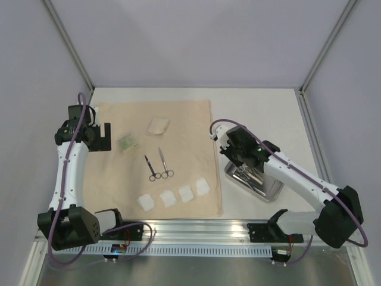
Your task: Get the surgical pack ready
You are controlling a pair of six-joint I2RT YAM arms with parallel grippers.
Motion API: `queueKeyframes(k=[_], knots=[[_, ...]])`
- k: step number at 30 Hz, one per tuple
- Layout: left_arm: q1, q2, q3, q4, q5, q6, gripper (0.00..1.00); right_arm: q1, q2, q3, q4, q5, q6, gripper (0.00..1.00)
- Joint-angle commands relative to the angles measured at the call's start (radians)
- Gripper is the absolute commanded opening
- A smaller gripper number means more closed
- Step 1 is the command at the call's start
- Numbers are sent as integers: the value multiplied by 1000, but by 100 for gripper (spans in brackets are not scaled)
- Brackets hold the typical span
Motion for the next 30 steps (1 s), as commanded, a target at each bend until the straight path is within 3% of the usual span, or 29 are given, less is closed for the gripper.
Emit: queueKeyframes(k=[1,7,12,20,25,27,30], knots=[[5,19,60,-13,41,11,100,-58,-85,-77,-48,9,-111,1],[5,53,89,-27,101,13,100,-90,-130,-204,-85,95,-183,0],[3,55,92,-35,133,17,100,-98,-110,-265,-51,81,-194,0],[5,44,89,-39,132,17,100,-109,-41,-289,-19,34,-206,0],[5,36,85,-39,129,19,100,-107,20,-253,-42,86,-192,1],[3,33,77,-36,127,20,100,-107,19,-250,-39,98,-185,3],[3,32,72,-35,122,22,100,-107,-4,-244,-37,104,-169,16]])
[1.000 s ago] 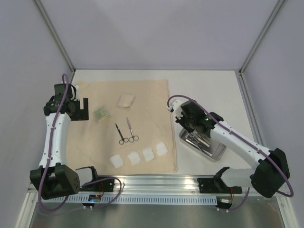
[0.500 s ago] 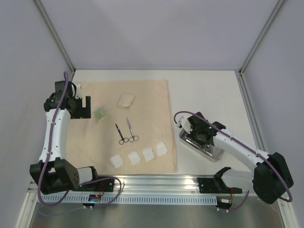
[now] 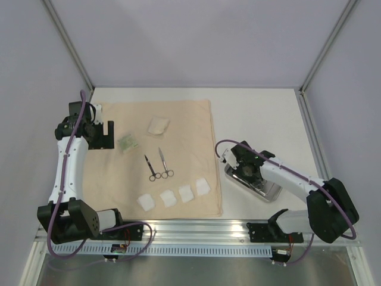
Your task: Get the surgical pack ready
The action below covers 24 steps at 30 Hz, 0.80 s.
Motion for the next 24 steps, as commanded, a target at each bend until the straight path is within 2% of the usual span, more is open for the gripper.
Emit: queueKeyframes(k=[1,4,9,13,14,15,19,22,24], knots=[[5,-28,19,2,5,20,100,-3,-32,45,17,39,13,23],[5,-33,18,0,3,17,100,-3,-58,71,-2,61,16,32],[3,-39,13,0,-3,22,100,21,-95,196,-42,97,50,40],[3,-58,-5,9,-26,25,100,125,-80,319,78,191,192,48],[3,-61,-10,14,-42,25,100,170,-40,359,129,202,251,49],[5,-62,-20,22,-49,25,100,185,-14,398,151,190,415,50],[5,-74,-39,29,-87,23,100,224,167,606,201,107,776,52],[5,-93,-57,37,-121,23,100,271,315,692,240,98,869,50],[5,-102,-79,51,-151,25,100,319,440,819,208,116,876,48]])
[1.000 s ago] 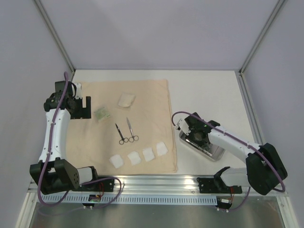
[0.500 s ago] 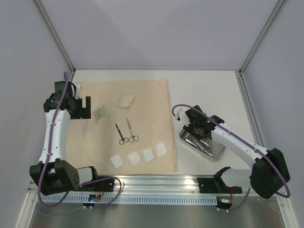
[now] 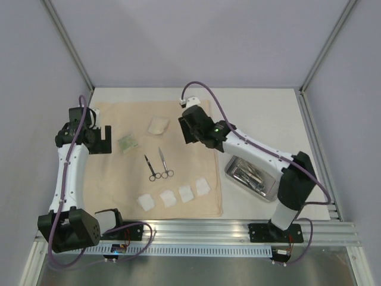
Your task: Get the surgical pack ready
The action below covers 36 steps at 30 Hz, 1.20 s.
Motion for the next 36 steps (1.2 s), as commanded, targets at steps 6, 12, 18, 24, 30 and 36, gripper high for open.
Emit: queueKeyframes(k=[6,12,18,24,30,36], knots=[[19,-49,-54,67,-87,21,100,146,406,412,-89,36,160,45],[19,-52,-52,67,-80,20,100,186,557,481,-104,-2,166,42],[19,-58,-58,69,-49,20,100,206,709,571,-166,-10,151,41],[17,-67,-55,63,-40,20,100,206,753,555,-166,-10,154,34],[19,-64,-52,61,-38,20,100,215,808,539,-187,-68,175,31],[19,-64,-49,61,-37,20,100,215,848,545,-218,-65,143,12]])
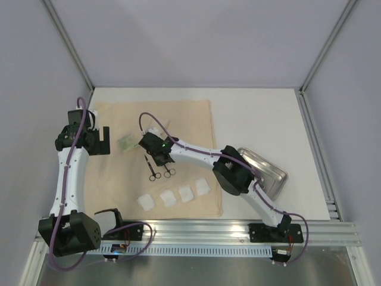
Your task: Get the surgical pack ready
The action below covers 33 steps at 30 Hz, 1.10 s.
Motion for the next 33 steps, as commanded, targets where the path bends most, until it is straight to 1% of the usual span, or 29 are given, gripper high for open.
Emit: queueKeyframes(k=[1,2,3,6,9,11,12,15,20,24,25,26,27,28,29,31,33], knots=[[6,-19,6,8,13,17,100,9,83,-8,-57,-38,-10,7],[6,-19,6,8,14,18,100,9,77,-8,-54,-45,-19,1],[6,-19,5,7,14,17,100,9,69,-8,-51,-50,-25,0],[6,-19,6,7,17,20,100,9,11,-11,-25,-70,-57,1],[6,-18,6,5,19,18,100,9,-102,-26,19,-107,-94,0],[6,-18,6,5,19,18,100,9,-154,-65,71,-131,-108,0],[6,-18,6,5,19,18,100,9,-199,-82,85,-133,-120,0],[6,-18,8,5,19,18,100,7,-265,-141,142,-131,-142,1],[6,-16,9,5,20,18,100,-20,-310,-218,190,-168,-168,1],[6,-15,9,5,22,18,100,-30,-298,-215,170,-234,-183,1],[6,-15,11,5,22,18,100,-30,-287,-206,155,-266,-183,4],[6,-13,11,5,23,18,100,-25,-273,-188,130,-269,-174,10],[6,-13,11,5,25,18,100,-23,-239,-153,74,-268,-169,17],[6,-12,11,4,25,18,100,-23,-221,-131,46,-269,-168,28],[6,-13,11,4,26,20,100,-22,-190,-117,20,-266,-156,33],[6,-12,11,2,29,20,100,-23,-163,-85,-40,-266,-146,41],[6,-9,12,1,37,20,100,-22,-117,-54,-110,-257,-142,42]])
